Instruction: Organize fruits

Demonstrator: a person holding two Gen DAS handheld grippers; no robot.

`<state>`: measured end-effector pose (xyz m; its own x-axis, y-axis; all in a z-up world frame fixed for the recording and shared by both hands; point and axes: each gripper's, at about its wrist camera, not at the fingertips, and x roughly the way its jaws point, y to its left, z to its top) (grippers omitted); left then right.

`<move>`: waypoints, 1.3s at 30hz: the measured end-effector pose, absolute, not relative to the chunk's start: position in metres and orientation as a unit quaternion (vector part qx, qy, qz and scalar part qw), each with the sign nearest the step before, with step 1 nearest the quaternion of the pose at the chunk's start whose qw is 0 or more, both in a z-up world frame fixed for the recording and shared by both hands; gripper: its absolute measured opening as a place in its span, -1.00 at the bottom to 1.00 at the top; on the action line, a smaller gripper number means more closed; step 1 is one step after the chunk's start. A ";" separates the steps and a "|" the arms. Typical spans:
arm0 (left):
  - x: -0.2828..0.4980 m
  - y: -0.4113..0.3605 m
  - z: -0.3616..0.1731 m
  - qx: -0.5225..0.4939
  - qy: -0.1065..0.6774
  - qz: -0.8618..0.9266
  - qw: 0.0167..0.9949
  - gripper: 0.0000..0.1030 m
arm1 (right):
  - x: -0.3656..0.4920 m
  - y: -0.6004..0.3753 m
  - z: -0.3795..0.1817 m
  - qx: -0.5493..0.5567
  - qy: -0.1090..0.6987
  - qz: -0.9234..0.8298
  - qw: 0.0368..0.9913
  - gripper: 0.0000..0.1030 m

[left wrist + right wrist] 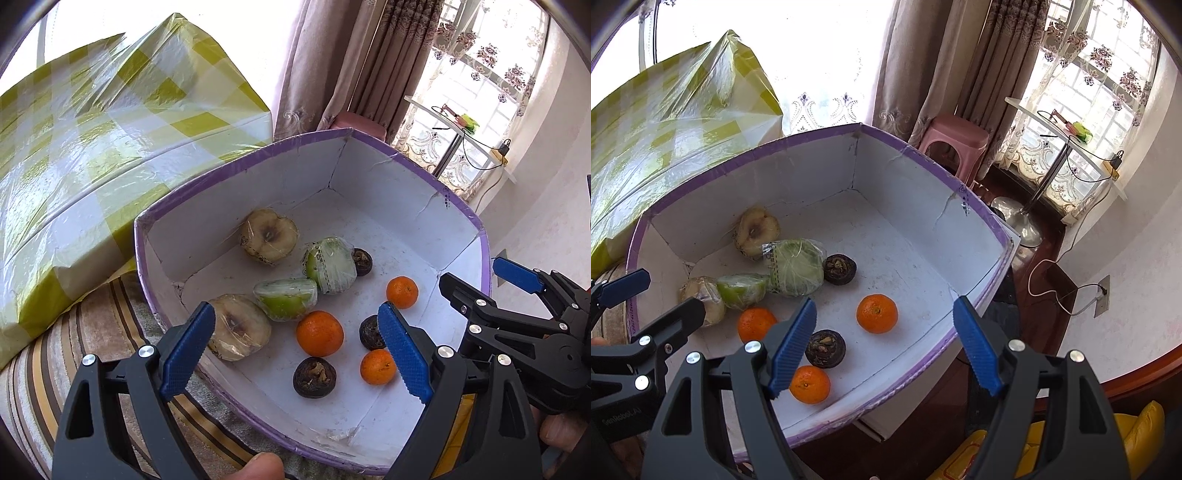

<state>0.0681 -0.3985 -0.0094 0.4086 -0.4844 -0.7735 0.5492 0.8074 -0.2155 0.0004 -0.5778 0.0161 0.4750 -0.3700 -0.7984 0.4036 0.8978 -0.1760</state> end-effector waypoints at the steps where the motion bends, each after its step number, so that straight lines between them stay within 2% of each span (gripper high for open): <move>1: 0.068 -0.399 -0.010 0.037 0.448 -0.308 0.839 0.69 | 0.000 -0.578 0.016 0.019 0.460 -0.225 0.859 0.48; 39: 0.068 -0.399 -0.010 0.039 0.448 -0.307 0.839 0.69 | 0.000 -0.578 0.012 0.018 0.462 -0.226 0.857 0.49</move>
<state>0.0679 -0.3989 -0.0102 0.4106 -0.4805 -0.7750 0.5499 0.8084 -0.2099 0.0001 -0.5776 0.0120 0.4705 -0.3709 -0.8007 0.4036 0.8974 -0.1785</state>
